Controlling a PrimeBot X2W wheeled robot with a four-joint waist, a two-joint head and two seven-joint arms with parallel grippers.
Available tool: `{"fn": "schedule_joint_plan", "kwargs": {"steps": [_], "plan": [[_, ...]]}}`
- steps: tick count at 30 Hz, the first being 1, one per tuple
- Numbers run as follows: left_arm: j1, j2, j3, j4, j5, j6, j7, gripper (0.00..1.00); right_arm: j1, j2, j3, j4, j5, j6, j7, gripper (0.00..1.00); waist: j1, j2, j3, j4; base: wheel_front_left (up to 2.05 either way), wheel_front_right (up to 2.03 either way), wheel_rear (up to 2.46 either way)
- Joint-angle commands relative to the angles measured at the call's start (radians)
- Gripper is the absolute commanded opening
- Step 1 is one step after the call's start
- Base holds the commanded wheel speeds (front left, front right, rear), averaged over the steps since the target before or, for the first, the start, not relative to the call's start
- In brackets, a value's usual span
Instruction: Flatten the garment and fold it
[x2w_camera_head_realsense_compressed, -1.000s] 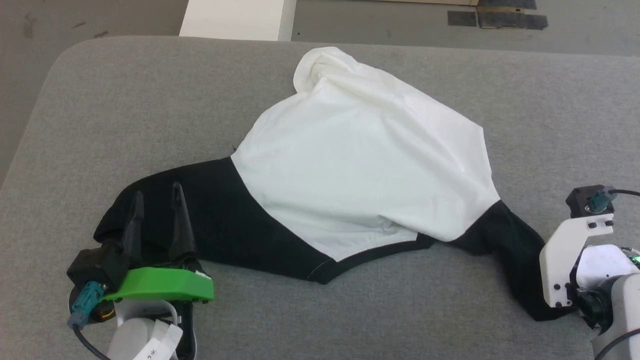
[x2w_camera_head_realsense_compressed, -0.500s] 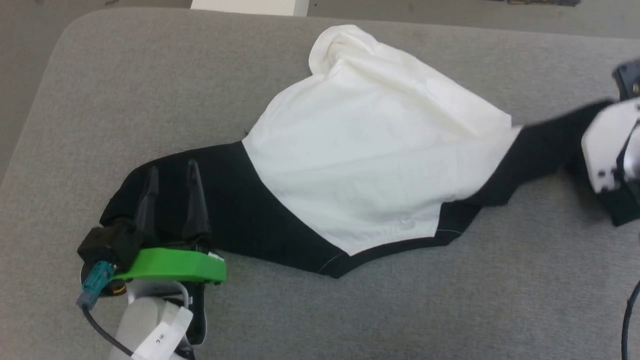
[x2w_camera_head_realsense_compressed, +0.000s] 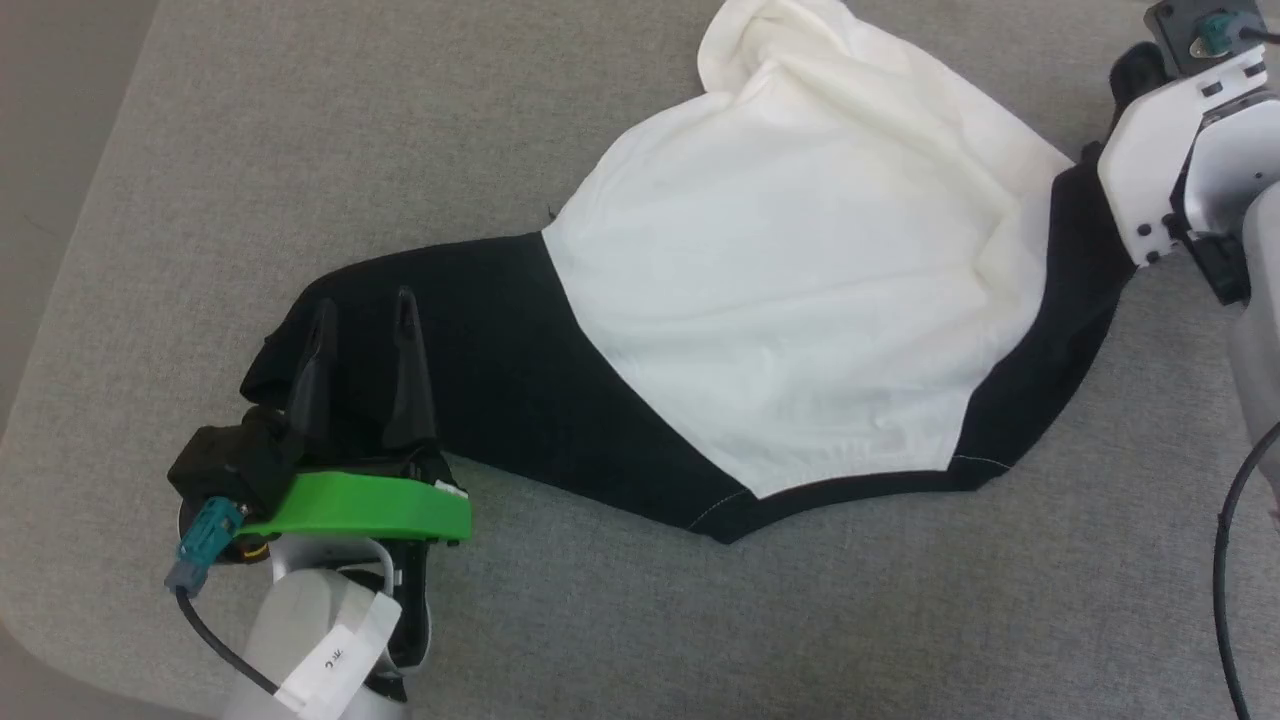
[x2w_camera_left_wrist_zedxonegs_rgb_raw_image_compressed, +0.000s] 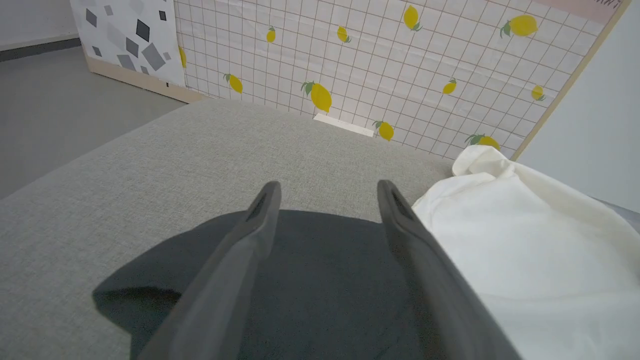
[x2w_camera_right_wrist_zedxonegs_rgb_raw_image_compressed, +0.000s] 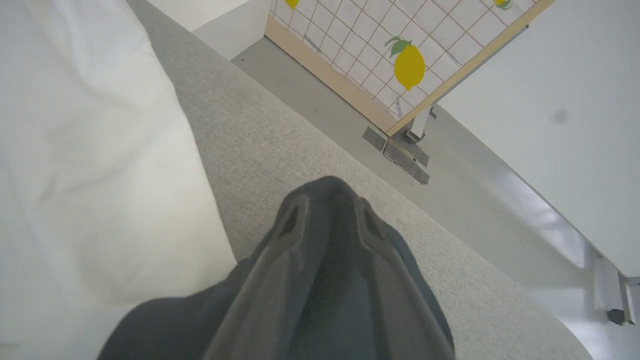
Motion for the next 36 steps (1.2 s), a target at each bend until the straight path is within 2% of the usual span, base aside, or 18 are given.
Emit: {"fn": "schedule_joint_plan", "kwargs": {"steps": [1,3,5,10,13,14,19,25,31,36], "plan": [[-0.017,-0.002,0.0,-0.001,-0.01,0.008,-0.004,1.0,-0.013,0.009,-0.002,0.021,0.021,-0.002,-0.029,1.0,-0.0002,0.0078,0.001,0.006,0.0,0.0,0.0],[-0.01,-0.002,0.002,0.005,-0.008,0.01,-0.005,1.0,-0.004,0.021,-0.012,0.039,0.05,-0.002,-0.072,1.0,-0.0002,0.0078,-0.017,0.001,0.0,0.0,0.0],[0.013,-0.002,0.018,0.018,0.004,0.008,-0.005,1.0,0.055,0.045,-0.049,0.025,0.125,-0.002,-0.18,1.0,-0.0002,0.0078,-0.076,-0.019,0.0,0.0,0.0],[0.07,0.001,0.042,0.038,0.022,-0.002,-0.005,1.0,0.215,0.08,-0.079,-0.094,0.212,-0.002,-0.292,1.0,-0.0002,0.0078,-0.162,-0.059,0.0,0.0,0.0],[0.111,0.008,0.042,0.051,0.032,-0.007,-0.005,1.0,0.359,0.11,-0.105,-0.21,0.244,-0.002,-0.331,1.0,-0.0002,0.0078,-0.212,-0.083,0.0,0.0,0.0],[0.15,0.03,0.023,0.06,0.043,-0.021,0.016,1.0,0.559,0.166,-0.156,-0.369,0.258,-0.002,-0.355,1.0,-0.0002,0.0078,-0.254,-0.111,0.0,0.0,0.0],[0.188,0.038,-0.013,0.06,0.055,-0.028,0.061,1.0,0.764,0.25,-0.222,-0.511,0.233,-0.002,-0.359,1.0,-0.0002,0.0078,-0.283,-0.14,0.0,0.0,0.0],[0.209,0.033,-0.048,0.082,0.042,-0.029,0.14,1.0,0.921,0.304,-0.292,-0.588,0.234,-0.002,-0.36,1.0,-0.0002,0.0078,-0.303,-0.168,0.0,0.0,0.0],[0.2,0.036,-0.096,0.116,0.05,-0.026,0.26,1.0,0.952,0.309,-0.305,-0.615,0.256,-0.002,-0.347,1.0,-0.0002,0.0078,-0.303,-0.19,0.0,0.0,0.0],[0.176,0.033,-0.102,0.15,0.05,0.02,0.376,1.0,0.942,0.309,-0.301,-0.632,0.274,-0.002,-0.338,1.0,-0.0002,0.0078,-0.299,-0.203,0.0,0.0,0.0]]}}
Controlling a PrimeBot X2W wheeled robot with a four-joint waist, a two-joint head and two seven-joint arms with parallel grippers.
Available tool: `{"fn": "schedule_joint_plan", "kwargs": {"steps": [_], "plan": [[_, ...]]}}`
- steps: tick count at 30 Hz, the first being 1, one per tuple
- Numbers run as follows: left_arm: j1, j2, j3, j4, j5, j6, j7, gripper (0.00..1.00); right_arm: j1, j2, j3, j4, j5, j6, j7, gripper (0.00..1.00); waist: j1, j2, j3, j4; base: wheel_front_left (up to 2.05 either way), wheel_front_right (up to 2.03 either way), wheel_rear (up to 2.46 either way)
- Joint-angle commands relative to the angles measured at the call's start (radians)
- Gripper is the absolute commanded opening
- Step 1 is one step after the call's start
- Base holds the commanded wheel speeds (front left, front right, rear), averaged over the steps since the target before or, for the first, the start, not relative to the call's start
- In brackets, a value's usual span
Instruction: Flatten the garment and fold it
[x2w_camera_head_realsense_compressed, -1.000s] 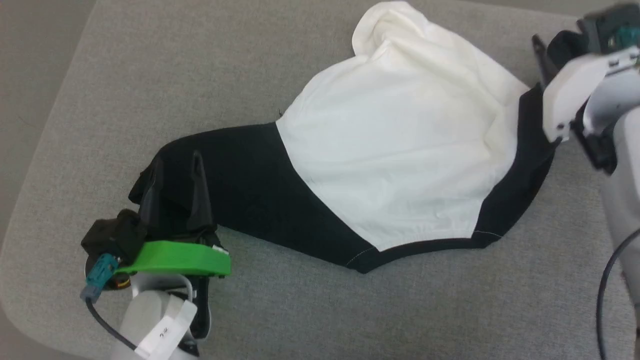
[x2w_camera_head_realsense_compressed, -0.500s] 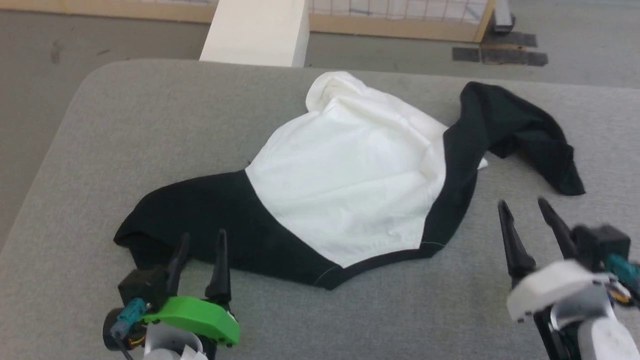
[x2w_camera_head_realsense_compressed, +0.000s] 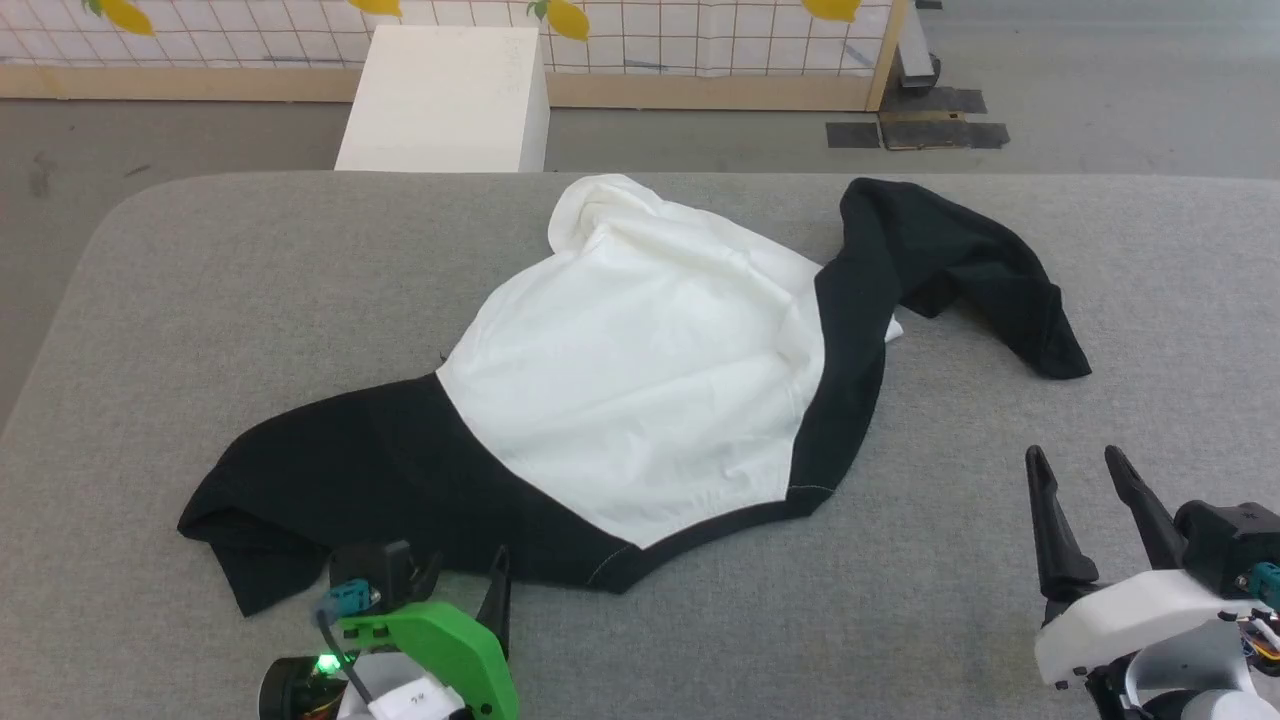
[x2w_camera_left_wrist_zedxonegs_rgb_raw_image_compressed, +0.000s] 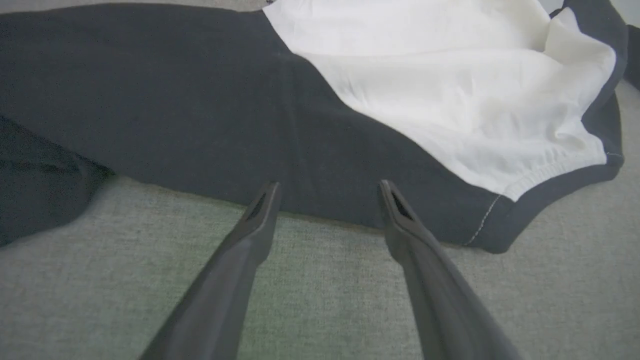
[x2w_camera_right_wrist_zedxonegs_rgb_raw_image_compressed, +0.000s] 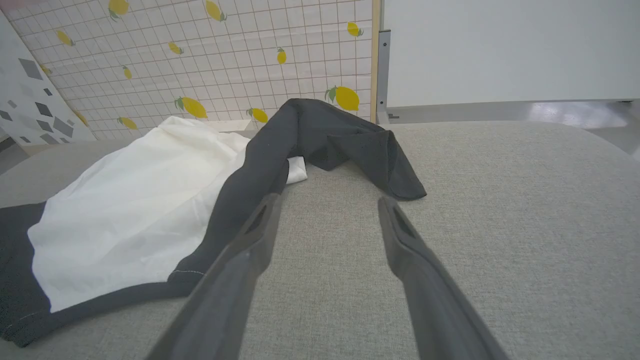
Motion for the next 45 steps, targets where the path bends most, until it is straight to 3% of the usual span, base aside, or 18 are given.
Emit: {"fn": "schedule_joint_plan", "kwargs": {"steps": [1,9,19,20,22,23,26,31,37,45], "plan": [[-0.019,-0.001,-0.001,0.005,0.012,0.013,0.019,1.0,-0.006,0.003,0.004,-0.005,0.01,-0.002,0.002,1.0,0.0001,0.0077,0.002,-0.005,0.0,0.0,0.0],[-0.05,-0.009,0.014,0.033,-0.002,0.092,0.139,1.0,-0.006,0.003,0.025,0.005,0.03,-0.002,0.0,1.0,0.0001,0.0077,0.011,-0.014,0.0,0.0,0.0],[-0.096,0.005,-0.037,0.106,-0.012,0.093,0.337,0.97,-0.028,0.003,0.05,0.016,0.048,-0.002,-0.011,1.0,0.0001,0.0077,0.035,-0.034,0.0,0.0,0.0],[-0.097,0.009,-0.047,0.116,-0.011,0.089,0.366,0.66,-0.029,0.003,0.051,0.016,0.049,-0.002,-0.012,1.0,0.0001,0.0077,0.037,-0.035,0.0,0.0,0.0],[-0.097,0.019,-0.069,0.132,-0.006,0.08,0.423,0.29,-0.031,0.003,0.052,0.017,0.052,-0.002,-0.014,1.0,0.0001,0.0077,0.04,-0.038,0.0,0.0,0.0],[-0.096,0.024,-0.078,0.138,-0.004,0.075,0.447,0.02,-0.031,0.003,0.053,0.017,0.053,-0.002,-0.014,1.0,0.0001,0.0077,0.041,-0.039,0.0,0.0,0.0],[-0.093,0.035,-0.099,0.143,-0.002,0.058,0.478,0.0,-0.033,0.003,0.052,0.017,0.06,-0.002,-0.015,1.0,0.0001,0.0077,0.043,-0.04,0.0,0.0,0.0],[-0.092,0.04,-0.094,0.123,-0.001,0.056,0.421,0.0,-0.034,0.003,0.045,0.018,0.069,-0.002,-0.016,1.0,0.0001,0.0077,0.04,-0.031,0.0,0.0,0.0],[-0.055,0.055,0.012,0.019,-0.039,0.121,0.313,0.0,-0.028,0.003,0.037,0.018,0.074,-0.002,-0.013,1.0,0.0001,0.0077,0.025,-0.006,0.0,0.0,0.0],[0.066,0.109,0.131,-0.129,-0.08,0.182,0.293,0.0,-0.012,0.003,0.04,0.018,0.073,-0.002,0.015,1.0,0.0001,0.0077,0.006,0.031,0.0,0.0,0.0]]}}
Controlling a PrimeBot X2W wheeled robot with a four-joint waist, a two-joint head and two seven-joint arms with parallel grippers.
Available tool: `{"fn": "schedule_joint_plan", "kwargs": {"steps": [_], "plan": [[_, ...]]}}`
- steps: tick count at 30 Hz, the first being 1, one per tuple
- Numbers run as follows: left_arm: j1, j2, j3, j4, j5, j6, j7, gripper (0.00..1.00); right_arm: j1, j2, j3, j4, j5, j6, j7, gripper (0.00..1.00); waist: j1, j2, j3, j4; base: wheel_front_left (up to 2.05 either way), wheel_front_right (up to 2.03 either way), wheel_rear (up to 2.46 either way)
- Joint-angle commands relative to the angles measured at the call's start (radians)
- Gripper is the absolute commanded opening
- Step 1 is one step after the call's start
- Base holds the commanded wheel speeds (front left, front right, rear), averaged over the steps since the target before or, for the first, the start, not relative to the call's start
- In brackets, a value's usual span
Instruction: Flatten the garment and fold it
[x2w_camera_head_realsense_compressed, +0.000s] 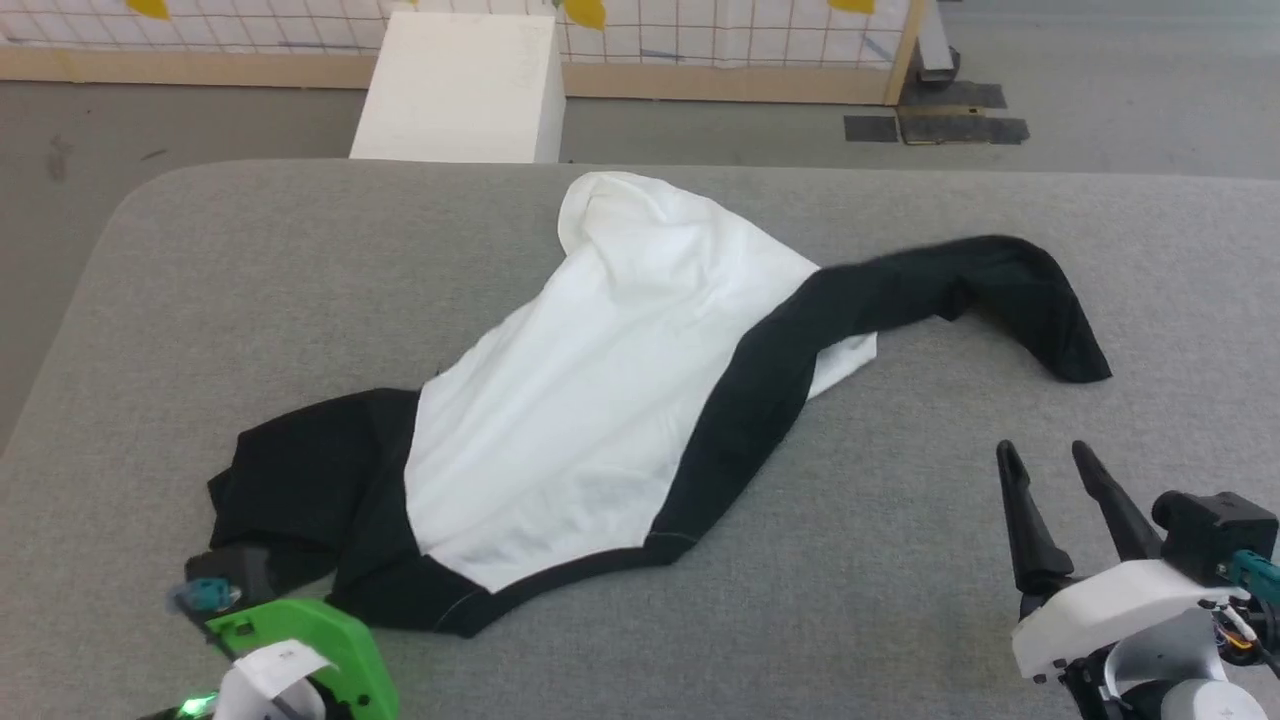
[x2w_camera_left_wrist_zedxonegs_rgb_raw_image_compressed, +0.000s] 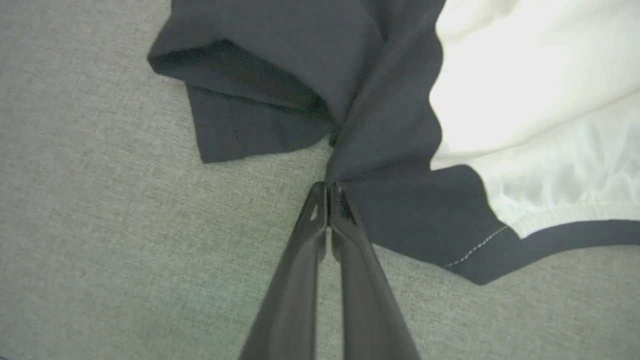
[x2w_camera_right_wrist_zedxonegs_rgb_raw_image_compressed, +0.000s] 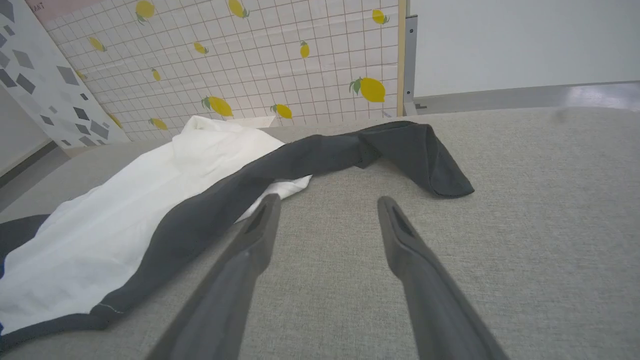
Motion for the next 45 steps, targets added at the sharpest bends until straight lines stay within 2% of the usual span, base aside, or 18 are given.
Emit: {"fn": "schedule_joint_plan", "kwargs": {"steps": [1,10,17,23,24,33,34,35,37,38,45], "plan": [[0.023,0.008,0.011,-0.011,-0.008,0.01,-0.003,0.0,0.009,0.002,0.005,0.003,0.004,-0.002,0.01,1.0,0.0001,0.0077,-0.009,0.013,0.0,0.0,0.0],[0.033,-0.006,0.0,-0.024,-0.027,-0.002,-0.019,0.0,-0.044,0.002,0.113,0.03,-0.029,-0.002,0.084,1.0,0.0001,0.0077,0.007,0.034,0.0,0.0,0.0],[-0.012,-0.013,-0.018,-0.025,-0.023,-0.007,-0.032,0.0,-0.219,0.002,0.239,0.184,-0.024,-0.002,0.197,1.0,0.0001,0.0077,0.062,0.063,0.0,0.0,0.0],[-0.047,-0.024,-0.037,-0.012,-0.025,-0.018,-0.045,0.0,-0.347,0.002,0.245,0.349,-0.018,-0.002,0.316,1.0,0.0001,0.0077,0.099,0.1,0.0,0.0,0.0],[-0.057,-0.03,-0.044,-0.007,-0.026,-0.021,-0.052,0.0,-0.391,0.002,0.247,0.406,-0.018,-0.002,0.362,1.0,0.0001,0.0077,0.116,0.114,0.0,0.0,0.0],[-0.073,-0.039,-0.057,-0.002,-0.032,-0.024,-0.064,0.0,-0.47,0.002,0.237,0.487,-0.025,-0.002,0.372,1.0,0.0001,0.0077,0.149,0.13,0.0,0.0,0.0],[-0.073,-0.039,-0.058,-0.001,-0.033,-0.024,-0.064,0.0,-0.474,0.002,0.24,0.492,-0.023,-0.002,0.373,0.87,0.0001,0.0077,0.15,0.129,0.0,0.0,0.0],[-0.074,-0.038,-0.059,0.001,-0.034,-0.024,-0.064,0.0,-0.479,0.002,0.243,0.497,-0.022,-0.002,0.373,0.5,0.0001,0.0077,0.152,0.128,0.0,0.0,0.0],[-0.075,-0.038,-0.06,0.003,-0.035,-0.024,-0.065,0.0,-0.485,0.002,0.25,0.502,-0.023,-0.002,0.366,0.25,0.0001,0.0078,0.154,0.125,0.0,0.0,0.0],[-0.077,-0.037,-0.06,0.007,-0.036,-0.027,-0.066,0.0,-0.485,0.002,0.253,0.504,-0.022,-0.002,0.364,0.0,0.0001,0.0078,0.154,0.124,0.0,0.0,0.0],[-0.07,-0.036,-0.066,0.015,-0.04,-0.024,-0.067,0.0,-0.413,0.002,0.229,0.426,-0.017,-0.002,0.33,0.0,0.0001,0.0078,0.123,0.111,0.0,0.0,0.0]]}}
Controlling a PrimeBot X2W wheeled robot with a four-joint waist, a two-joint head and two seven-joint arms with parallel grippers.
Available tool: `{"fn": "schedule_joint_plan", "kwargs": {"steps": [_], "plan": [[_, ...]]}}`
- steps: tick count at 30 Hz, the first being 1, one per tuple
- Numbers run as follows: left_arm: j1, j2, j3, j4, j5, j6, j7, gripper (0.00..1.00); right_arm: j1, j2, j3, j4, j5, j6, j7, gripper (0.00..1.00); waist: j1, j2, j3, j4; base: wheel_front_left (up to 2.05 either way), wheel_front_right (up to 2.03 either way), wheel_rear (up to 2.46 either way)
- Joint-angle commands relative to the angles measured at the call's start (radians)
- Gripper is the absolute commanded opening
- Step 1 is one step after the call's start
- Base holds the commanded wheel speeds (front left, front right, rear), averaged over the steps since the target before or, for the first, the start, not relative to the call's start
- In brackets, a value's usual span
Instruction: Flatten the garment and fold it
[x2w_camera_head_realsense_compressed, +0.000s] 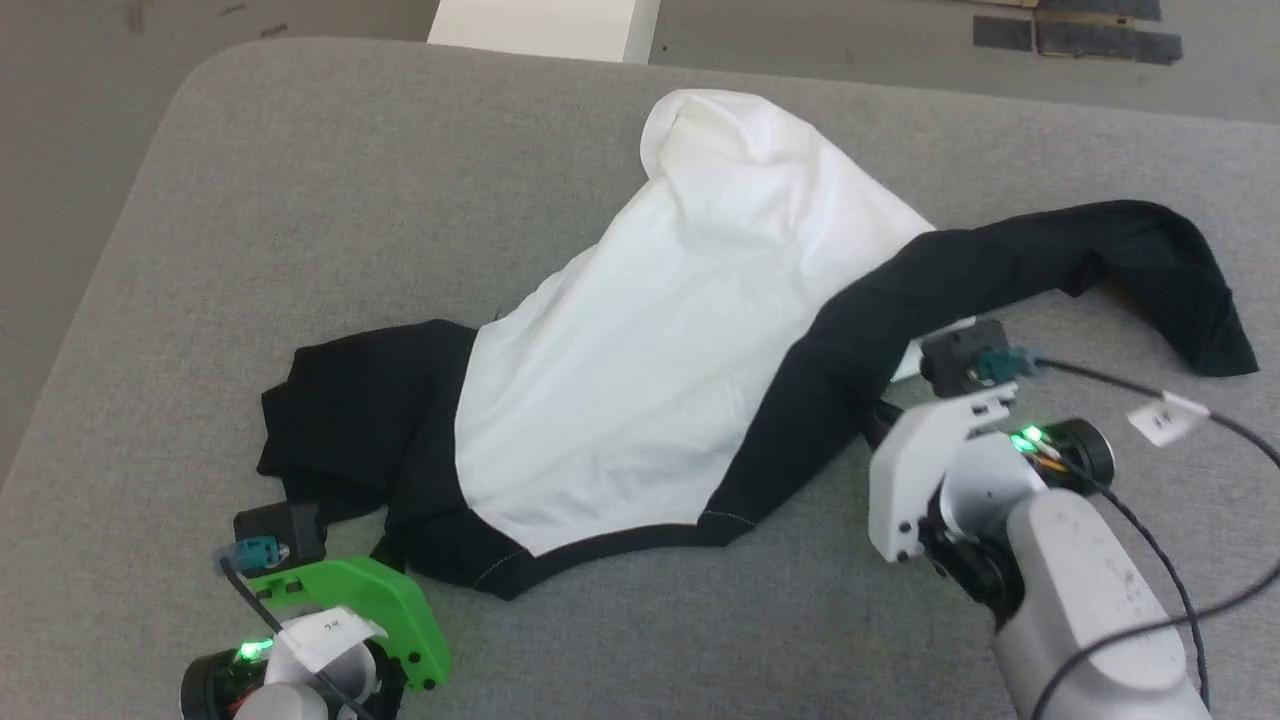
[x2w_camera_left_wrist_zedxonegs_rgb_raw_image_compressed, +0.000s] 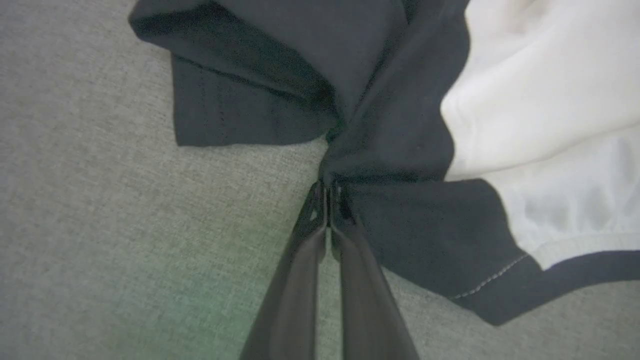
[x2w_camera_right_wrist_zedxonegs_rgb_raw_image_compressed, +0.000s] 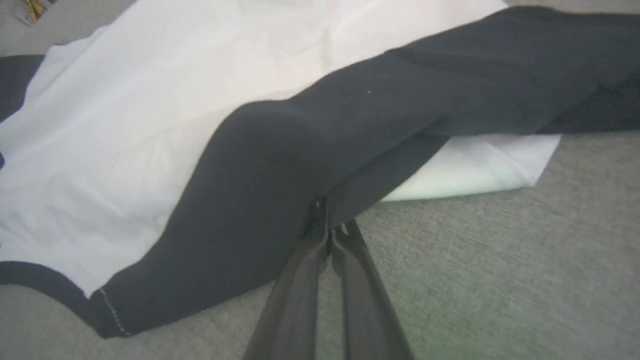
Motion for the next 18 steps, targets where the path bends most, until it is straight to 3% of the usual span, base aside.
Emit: {"fn": "schedule_joint_plan", "kwargs": {"steps": [1,8,16,17,18], "plan": [[0.003,0.001,-0.002,0.009,-0.012,0.004,0.002,0.0,0.042,-0.001,-0.014,-0.033,-0.003,-0.002,-0.014,0.0,0.0,0.0077,-0.017,-0.01,0.0,0.0,0.0],[0.034,0.015,0.004,-0.004,-0.017,0.012,0.013,0.0,0.262,-0.001,-0.11,-0.288,-0.038,-0.002,0.017,0.0,0.0,0.0077,-0.069,-0.043,0.0,0.0,0.0],[0.075,0.034,0.011,-0.024,-0.028,0.016,0.033,0.0,0.582,-0.001,-0.209,-0.56,-0.044,-0.002,0.261,0.0,0.0,0.0077,-0.103,-0.096,0.0,0.0,0.0],[0.078,0.035,0.011,-0.027,-0.029,0.016,0.035,0.0,0.609,-0.001,-0.214,-0.579,-0.037,-0.002,0.287,0.35,0.0,0.0077,-0.104,-0.102,0.0,0.0,0.0],[0.078,0.036,0.011,-0.028,-0.03,0.016,0.036,0.0,0.626,-0.001,-0.215,-0.592,-0.033,-0.002,0.301,0.86,0.0,0.0077,-0.104,-0.107,0.0,0.0,0.0]]}}
